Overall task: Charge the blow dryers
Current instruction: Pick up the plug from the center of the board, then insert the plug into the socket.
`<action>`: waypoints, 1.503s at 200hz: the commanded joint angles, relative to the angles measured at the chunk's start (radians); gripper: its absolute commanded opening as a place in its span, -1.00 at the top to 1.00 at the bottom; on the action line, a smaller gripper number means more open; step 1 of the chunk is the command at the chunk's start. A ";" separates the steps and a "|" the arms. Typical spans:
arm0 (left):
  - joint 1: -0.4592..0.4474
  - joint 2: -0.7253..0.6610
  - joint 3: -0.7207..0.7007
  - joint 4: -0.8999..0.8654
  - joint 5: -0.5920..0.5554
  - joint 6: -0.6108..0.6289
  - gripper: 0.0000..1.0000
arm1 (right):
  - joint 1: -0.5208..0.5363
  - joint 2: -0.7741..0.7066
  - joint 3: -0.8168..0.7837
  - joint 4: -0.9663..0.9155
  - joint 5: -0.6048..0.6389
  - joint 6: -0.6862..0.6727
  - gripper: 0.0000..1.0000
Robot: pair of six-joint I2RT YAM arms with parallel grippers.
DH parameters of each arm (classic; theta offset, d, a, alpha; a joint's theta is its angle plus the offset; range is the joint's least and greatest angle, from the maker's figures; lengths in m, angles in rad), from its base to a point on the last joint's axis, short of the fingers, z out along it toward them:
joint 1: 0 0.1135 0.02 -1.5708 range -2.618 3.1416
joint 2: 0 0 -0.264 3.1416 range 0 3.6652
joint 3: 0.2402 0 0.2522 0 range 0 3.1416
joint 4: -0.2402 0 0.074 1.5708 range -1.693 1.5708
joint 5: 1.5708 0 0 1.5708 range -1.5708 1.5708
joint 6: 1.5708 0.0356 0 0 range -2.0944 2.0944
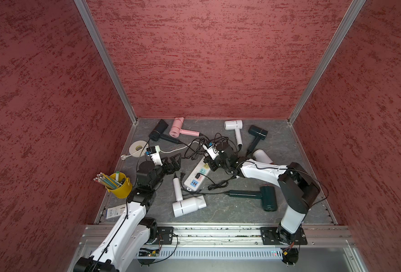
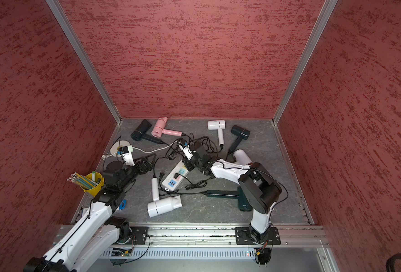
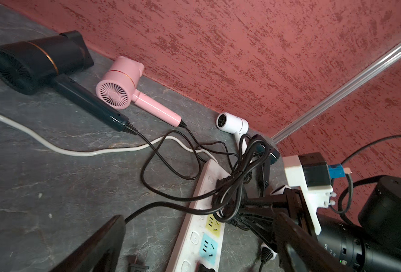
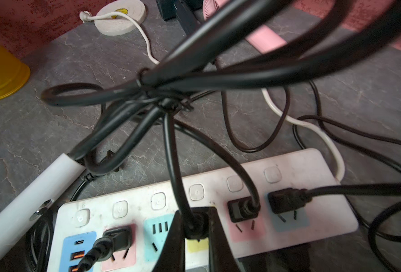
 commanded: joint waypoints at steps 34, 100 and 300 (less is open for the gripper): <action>0.094 0.067 -0.003 -0.024 0.058 -0.074 -0.99 | -0.002 0.051 0.016 0.048 0.030 -0.042 1.00; 0.112 0.038 -0.004 -0.047 0.050 -0.068 -0.99 | 0.000 0.082 0.022 0.012 0.061 -0.062 1.00; 0.112 -0.001 -0.020 -0.051 0.030 -0.064 -0.99 | 0.018 0.064 0.013 -0.034 -0.036 -0.076 1.00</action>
